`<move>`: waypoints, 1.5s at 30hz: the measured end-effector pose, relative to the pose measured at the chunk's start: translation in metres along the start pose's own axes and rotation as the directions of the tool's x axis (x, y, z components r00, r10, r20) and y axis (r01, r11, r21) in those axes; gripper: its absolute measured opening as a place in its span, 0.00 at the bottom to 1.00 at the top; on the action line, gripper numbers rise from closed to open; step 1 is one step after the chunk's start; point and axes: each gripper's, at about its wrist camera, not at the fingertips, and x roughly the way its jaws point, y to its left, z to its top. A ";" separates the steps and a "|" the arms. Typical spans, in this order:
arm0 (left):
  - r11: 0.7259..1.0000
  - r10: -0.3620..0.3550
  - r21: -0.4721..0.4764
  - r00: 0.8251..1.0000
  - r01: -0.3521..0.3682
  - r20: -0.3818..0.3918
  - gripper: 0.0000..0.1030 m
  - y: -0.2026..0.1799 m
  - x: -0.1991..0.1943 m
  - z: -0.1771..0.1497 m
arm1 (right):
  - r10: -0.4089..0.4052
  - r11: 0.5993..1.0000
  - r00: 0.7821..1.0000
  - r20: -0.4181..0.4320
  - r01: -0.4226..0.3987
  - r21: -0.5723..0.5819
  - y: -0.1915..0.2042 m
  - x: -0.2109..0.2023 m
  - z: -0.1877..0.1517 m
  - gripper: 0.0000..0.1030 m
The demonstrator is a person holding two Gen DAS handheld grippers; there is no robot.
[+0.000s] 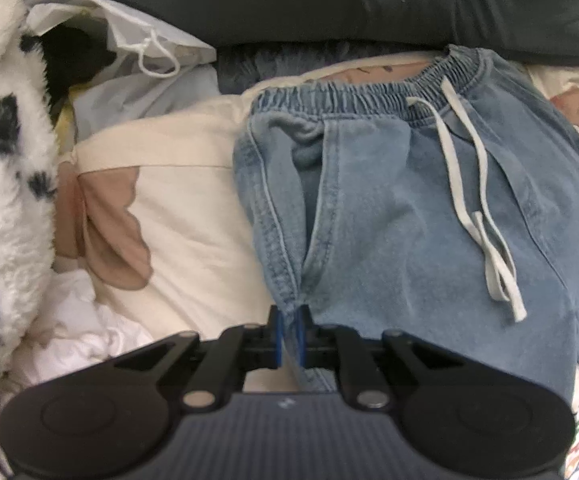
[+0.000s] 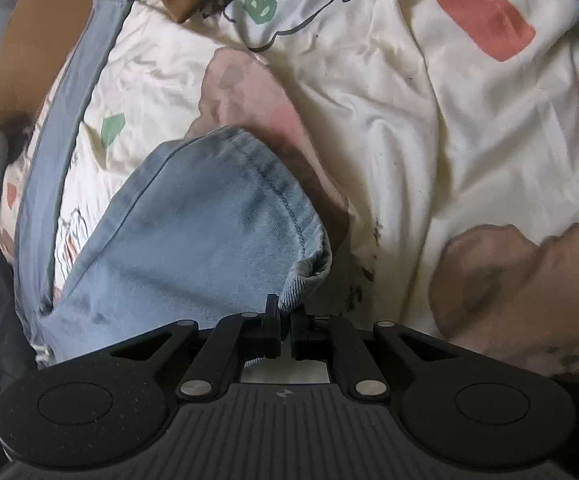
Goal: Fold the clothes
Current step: 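Open both grippers, releasing the cuff and the seam, then grasp the elastic waistband with the left gripper while the right gripper grasps the leg edge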
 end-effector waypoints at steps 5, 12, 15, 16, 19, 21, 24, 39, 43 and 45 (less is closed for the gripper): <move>1.000 0.004 0.008 1.000 -0.004 -0.018 0.08 -0.009 0.012 -0.001 | -0.053 0.999 0.998 -0.028 0.053 -0.003 -0.007 0.006 -0.014 0.02; 0.998 0.024 0.060 1.000 -0.024 -0.003 0.41 -0.011 0.018 0.002 | -0.094 0.995 0.993 -0.077 0.097 0.037 -0.021 0.030 -0.021 0.05; 0.999 0.002 0.045 0.999 -0.005 0.054 0.50 -0.003 0.006 0.012 | -0.075 0.996 0.992 -0.097 0.078 0.031 -0.020 0.028 -0.018 0.11; 1.000 -0.005 0.029 0.998 0.004 0.067 0.50 0.000 0.004 0.017 | -0.072 0.997 0.993 -0.095 0.075 0.022 -0.019 0.025 -0.016 0.15; 1.000 -0.028 0.012 0.994 0.027 0.110 0.49 0.003 -0.005 0.028 | -0.078 0.997 0.995 -0.059 0.077 -0.016 -0.015 0.015 -0.007 0.40; 0.999 -0.042 0.018 0.990 0.040 0.135 0.46 0.001 -0.008 0.035 | -0.068 0.998 0.997 -0.040 0.067 -0.017 -0.012 0.011 -0.001 0.40; 0.998 -0.063 0.023 0.985 0.060 0.159 0.44 -0.002 -0.010 0.047 | -0.062 0.998 0.998 -0.011 0.062 -0.022 -0.009 0.007 0.010 0.40; 0.995 0.020 0.098 0.993 -0.031 0.113 0.62 -0.039 0.048 0.092 | -0.084 0.994 0.994 0.070 0.088 -0.064 0.014 0.006 0.038 0.40; 0.990 0.123 0.059 0.985 -0.131 0.122 0.50 -0.043 0.057 0.093 | -0.100 0.990 0.993 0.066 0.106 -0.093 0.023 0.010 0.040 0.41; 0.983 0.167 0.049 0.977 -0.175 0.130 0.48 -0.047 0.059 0.093 | -0.105 0.989 0.992 0.069 0.111 -0.096 0.027 0.012 0.041 0.41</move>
